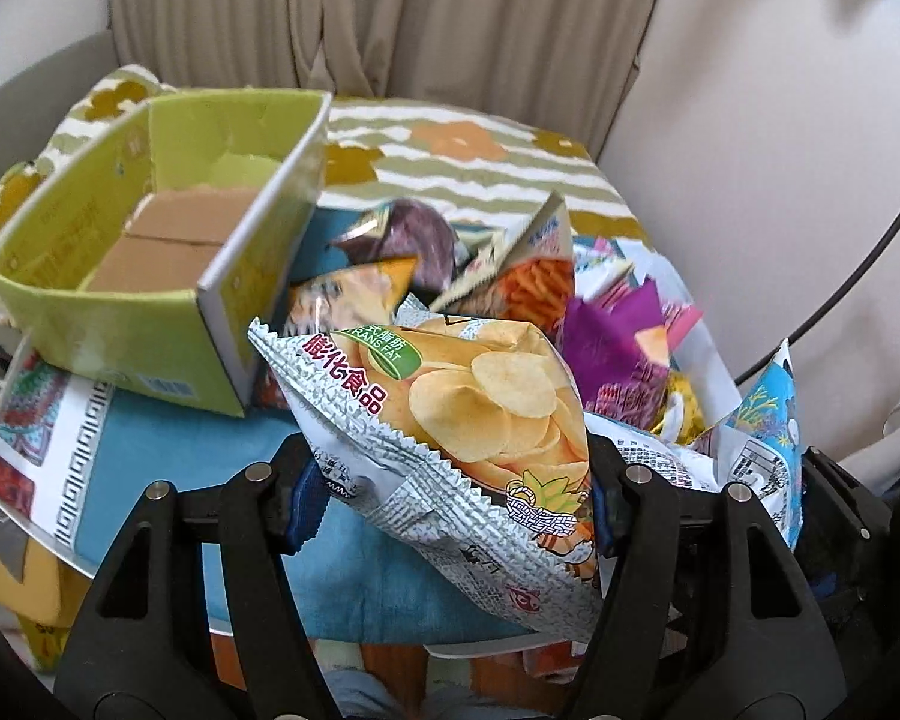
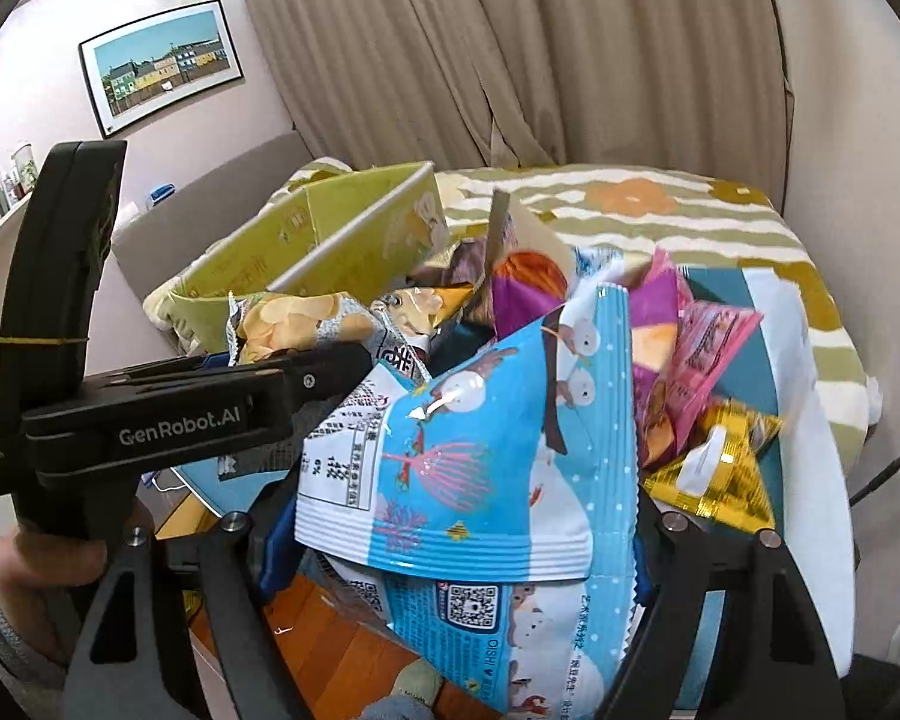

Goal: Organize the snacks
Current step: 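Carry the chip bag into the yellow box and open the left tool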

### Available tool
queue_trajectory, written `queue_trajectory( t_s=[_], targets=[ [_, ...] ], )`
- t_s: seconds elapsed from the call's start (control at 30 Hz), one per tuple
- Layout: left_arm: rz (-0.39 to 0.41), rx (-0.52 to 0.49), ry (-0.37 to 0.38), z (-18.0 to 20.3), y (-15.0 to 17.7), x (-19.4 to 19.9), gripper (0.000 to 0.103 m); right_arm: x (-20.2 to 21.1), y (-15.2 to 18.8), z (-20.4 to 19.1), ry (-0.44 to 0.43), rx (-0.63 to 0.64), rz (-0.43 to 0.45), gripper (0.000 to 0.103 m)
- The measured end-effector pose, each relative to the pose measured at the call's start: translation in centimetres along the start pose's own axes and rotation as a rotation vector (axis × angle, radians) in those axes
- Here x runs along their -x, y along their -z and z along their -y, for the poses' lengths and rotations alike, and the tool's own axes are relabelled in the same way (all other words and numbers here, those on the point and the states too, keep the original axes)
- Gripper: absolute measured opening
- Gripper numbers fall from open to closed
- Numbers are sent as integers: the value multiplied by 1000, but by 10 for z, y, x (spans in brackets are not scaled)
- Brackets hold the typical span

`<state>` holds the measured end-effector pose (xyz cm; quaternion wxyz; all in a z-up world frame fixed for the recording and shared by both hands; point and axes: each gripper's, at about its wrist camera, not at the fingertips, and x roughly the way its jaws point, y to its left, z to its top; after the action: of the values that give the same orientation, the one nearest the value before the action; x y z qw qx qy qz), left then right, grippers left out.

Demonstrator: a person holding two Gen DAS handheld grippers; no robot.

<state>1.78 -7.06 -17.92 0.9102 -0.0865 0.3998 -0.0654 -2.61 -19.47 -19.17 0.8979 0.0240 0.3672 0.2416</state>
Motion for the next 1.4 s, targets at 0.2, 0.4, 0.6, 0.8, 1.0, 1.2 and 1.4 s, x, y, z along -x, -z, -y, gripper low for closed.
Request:
queue_trajectory(
  t_s=[0.2, 0.4, 0.6, 0.8, 1.0, 1.2, 1.4],
  targets=[
    [67, 32, -70, -5, -26, 28, 62, 24, -17, -2, -39, 13, 56, 77],
    [144, 32, -103, -18, -59, 49, 62, 36, -49, -13, -55, 55, 122, 77],
    [182, 36, -93, -54, -102, 50, 62, 20, -90, -33, -40, 84, 159, 77],
    [185, 24, -83, -114, -157, 40, 62, -24, -144, -61, 1, 63, 149, 77],
    [159, 9, -91, -176, -198, 24, 62, -82, -196, -80, -4, -32, 101, 77],
    [110, -20, -76, -230, -228, -5, 62, -132, -236, -106, 85, -74, 5, 77],
    [31, -54, -43, -268, -249, -52, 62, -170, -255, -120, 125, -105, -45, 78]
  ],
)
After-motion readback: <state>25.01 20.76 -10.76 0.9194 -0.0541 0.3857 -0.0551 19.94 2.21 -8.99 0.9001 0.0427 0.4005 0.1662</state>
